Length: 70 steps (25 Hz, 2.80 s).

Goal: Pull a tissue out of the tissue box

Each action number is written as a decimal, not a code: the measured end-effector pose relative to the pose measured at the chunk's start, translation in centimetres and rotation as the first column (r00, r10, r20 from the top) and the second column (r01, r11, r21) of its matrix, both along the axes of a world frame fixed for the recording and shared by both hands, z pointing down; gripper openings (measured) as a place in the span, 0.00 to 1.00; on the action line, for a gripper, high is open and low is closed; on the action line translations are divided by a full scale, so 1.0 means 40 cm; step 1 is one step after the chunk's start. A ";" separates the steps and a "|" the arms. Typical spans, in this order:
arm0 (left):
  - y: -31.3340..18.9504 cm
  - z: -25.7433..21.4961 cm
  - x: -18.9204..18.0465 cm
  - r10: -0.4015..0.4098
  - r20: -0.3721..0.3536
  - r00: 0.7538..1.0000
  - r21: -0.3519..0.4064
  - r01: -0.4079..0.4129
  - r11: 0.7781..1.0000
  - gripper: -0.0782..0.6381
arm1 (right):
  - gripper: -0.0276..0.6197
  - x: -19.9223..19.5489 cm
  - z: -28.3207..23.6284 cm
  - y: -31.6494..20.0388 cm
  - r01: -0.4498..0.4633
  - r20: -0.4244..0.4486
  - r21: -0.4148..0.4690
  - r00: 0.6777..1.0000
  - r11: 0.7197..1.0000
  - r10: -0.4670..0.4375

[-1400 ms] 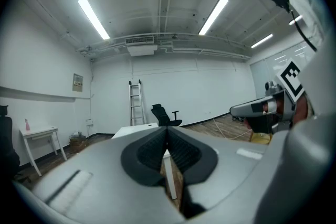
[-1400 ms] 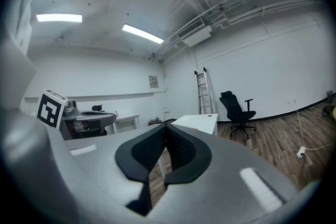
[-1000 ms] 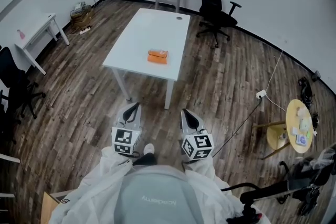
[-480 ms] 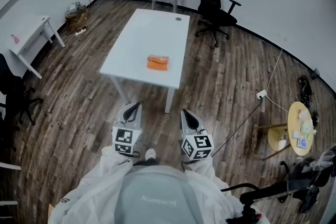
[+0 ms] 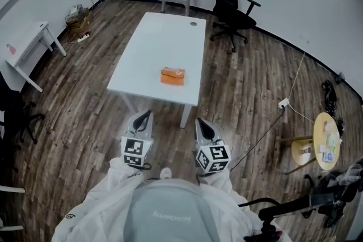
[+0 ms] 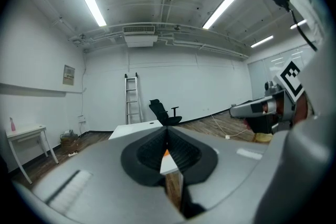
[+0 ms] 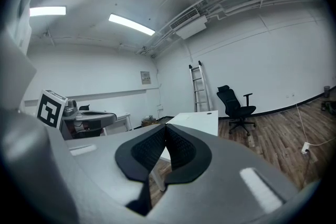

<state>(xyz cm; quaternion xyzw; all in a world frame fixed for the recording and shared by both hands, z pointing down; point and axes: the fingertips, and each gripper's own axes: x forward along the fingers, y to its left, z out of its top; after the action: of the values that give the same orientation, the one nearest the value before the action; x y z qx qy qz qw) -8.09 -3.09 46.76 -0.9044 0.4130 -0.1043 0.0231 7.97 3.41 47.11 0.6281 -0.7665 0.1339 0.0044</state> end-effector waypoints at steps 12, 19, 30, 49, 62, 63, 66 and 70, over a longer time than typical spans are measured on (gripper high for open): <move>-0.109 0.000 -0.048 0.013 -0.028 1.000 -0.003 -0.013 1.000 0.11 | 0.05 -0.038 -0.004 -0.106 -0.018 -0.021 0.003 1.000 1.000 0.018; -0.113 0.007 -0.030 0.052 -0.027 0.998 0.003 -0.052 0.999 0.11 | 0.05 -0.030 -0.001 -0.100 -0.037 -0.039 -0.018 0.999 0.999 0.036; -0.146 0.008 -0.012 0.045 -0.018 0.999 0.007 -0.045 0.999 0.11 | 0.05 -0.011 0.001 -0.149 -0.030 -0.031 -0.010 0.999 0.999 0.030; -0.294 0.031 0.059 -0.013 -0.018 1.000 -0.042 0.012 0.999 0.11 | 0.05 0.065 0.026 -0.327 0.024 -0.022 -0.051 0.999 0.998 -0.025; -0.395 0.041 0.096 -0.068 0.012 0.998 -0.066 0.068 0.995 0.11 | 0.05 0.106 0.045 -0.455 0.076 0.012 -0.069 0.997 0.995 -0.075; -0.401 0.043 0.099 -0.072 0.015 0.997 -0.069 0.073 0.995 0.11 | 0.05 0.109 0.045 -0.463 0.080 0.015 -0.068 0.997 0.994 -0.080; -0.422 0.044 0.110 -0.086 0.020 0.996 -0.072 0.088 0.994 0.11 | 0.05 0.119 0.049 -0.486 0.096 0.023 -0.072 0.995 0.993 -0.094; -0.450 0.035 0.133 -0.093 0.028 0.995 -0.069 0.095 0.993 0.11 | 0.05 0.136 0.047 -0.518 0.108 0.032 -0.073 0.994 0.991 -0.106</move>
<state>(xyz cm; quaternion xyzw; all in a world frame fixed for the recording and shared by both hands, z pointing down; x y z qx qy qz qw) -2.78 -21.11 48.16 -0.8829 0.4509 -0.1307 -0.0084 13.39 -17.31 48.97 0.5835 -0.7936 0.1708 0.0244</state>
